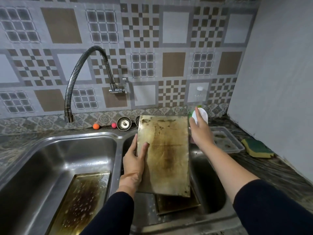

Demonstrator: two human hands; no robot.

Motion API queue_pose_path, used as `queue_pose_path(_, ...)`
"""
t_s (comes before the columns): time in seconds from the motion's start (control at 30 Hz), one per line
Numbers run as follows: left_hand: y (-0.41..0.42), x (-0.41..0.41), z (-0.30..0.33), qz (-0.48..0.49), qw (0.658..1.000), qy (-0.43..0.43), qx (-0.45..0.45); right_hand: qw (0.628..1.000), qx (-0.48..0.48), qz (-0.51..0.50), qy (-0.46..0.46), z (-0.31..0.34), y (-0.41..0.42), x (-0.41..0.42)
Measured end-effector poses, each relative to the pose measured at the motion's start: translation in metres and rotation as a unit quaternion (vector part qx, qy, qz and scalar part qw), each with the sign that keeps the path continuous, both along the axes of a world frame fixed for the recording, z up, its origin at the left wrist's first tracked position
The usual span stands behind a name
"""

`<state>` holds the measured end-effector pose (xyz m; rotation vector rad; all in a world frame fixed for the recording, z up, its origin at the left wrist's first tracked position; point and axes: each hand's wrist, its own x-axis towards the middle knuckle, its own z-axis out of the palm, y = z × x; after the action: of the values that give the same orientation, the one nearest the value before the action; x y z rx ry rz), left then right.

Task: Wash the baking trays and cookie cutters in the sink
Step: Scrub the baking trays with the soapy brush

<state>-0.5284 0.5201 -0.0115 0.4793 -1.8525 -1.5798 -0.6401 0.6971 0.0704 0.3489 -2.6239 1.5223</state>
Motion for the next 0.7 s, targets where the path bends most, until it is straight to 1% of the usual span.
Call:
queue_pose_path(0.03, -0.003, 0.001, -0.001, 0.011, 1.0, 0.006, -0.001, 0.998, 0.059, -0.027, 0.019, -0.001, 0.004, -0.004)
queue_pose_path(0.07, -0.004, 0.002, -0.001, 0.022, 1.0, 0.014, 0.002, 0.994, 0.093, -0.047, 0.032, 0.001, 0.007, -0.004)
queue_pose_path(0.1, -0.005, 0.002, -0.002, 0.035, 0.999, 0.016, 0.009, 0.991, 0.107, -0.057, 0.047, 0.004, 0.008, -0.004)
queue_pose_path(0.2, -0.005, -0.004, 0.0, 0.043, 0.999, 0.019, 0.022, 0.988, 0.076, -0.042, 0.126, 0.02, 0.003, 0.001)
queue_pose_path(0.27, 0.001, -0.012, 0.009, 0.028, 0.999, 0.023, 0.006, 0.984, 0.06, -0.007, 0.166, 0.031, -0.007, 0.002)
queue_pose_path(0.37, 0.011, -0.03, 0.026, 0.015, 0.998, 0.056, -0.006, 0.987, 0.054, 0.039, 0.146, 0.037, -0.021, 0.008)
queue_pose_path(0.47, 0.009, -0.04, 0.039, 0.054, 0.994, 0.096, 0.011, 0.989, 0.04, 0.087, 0.108, -0.001, -0.022, 0.04)
queue_pose_path(0.57, 0.003, -0.039, 0.044, 0.087, 0.991, 0.105, 0.012, 0.983, 0.019, 0.151, 0.1, -0.035, -0.017, 0.068)
queue_pose_path(0.63, 0.014, -0.039, 0.043, 0.063, 0.993, 0.102, 0.004, 0.984, 0.018, 0.137, 0.111, -0.025, -0.019, 0.056)
queue_pose_path(0.7, 0.036, -0.042, 0.04, 0.033, 0.996, 0.088, -0.01, 0.986, 0.02, 0.093, 0.137, 0.001, -0.027, 0.025)
